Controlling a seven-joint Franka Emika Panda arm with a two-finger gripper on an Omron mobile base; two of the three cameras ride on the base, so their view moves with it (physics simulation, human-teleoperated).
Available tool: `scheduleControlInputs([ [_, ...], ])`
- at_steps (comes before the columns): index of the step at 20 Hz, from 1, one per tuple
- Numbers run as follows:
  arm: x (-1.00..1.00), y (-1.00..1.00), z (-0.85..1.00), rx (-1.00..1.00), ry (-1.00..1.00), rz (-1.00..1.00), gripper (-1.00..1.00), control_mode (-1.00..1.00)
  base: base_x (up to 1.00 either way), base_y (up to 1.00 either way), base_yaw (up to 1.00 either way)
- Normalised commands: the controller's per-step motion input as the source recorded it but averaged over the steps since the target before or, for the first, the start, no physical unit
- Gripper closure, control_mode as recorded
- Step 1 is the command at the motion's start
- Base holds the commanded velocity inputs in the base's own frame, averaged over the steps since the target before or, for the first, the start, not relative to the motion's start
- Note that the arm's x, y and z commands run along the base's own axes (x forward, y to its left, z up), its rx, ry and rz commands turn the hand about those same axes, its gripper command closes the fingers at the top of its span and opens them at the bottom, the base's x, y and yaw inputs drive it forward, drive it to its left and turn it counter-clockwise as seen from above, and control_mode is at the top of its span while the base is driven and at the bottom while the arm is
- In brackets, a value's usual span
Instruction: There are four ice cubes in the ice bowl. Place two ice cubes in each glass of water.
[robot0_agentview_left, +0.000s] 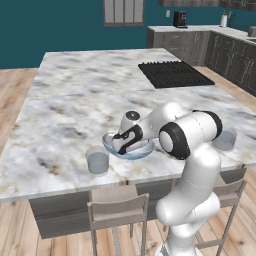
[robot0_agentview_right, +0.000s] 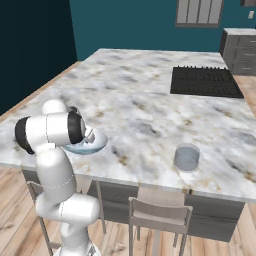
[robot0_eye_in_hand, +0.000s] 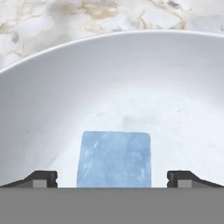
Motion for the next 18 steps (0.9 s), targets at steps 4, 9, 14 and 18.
scheduleControlInputs([
  [4,0.00,0.00,-0.02,0.00,-0.07,-0.05,-1.00,-1.00,0.00,0.00,0.00],
  [9,0.00,0.00,0.00,0.00,-0.11,-0.06,1.00,-1.00,0.00,0.00,0.00],
  [14,0.00,-0.01,0.00,0.00,-0.07,-0.05,1.00,-1.00,0.00,0.00,0.00],
  [18,0.00,-0.03,-0.06,0.03,-0.01,-0.03,1.00,-1.00,0.00,0.00,0.00],
])
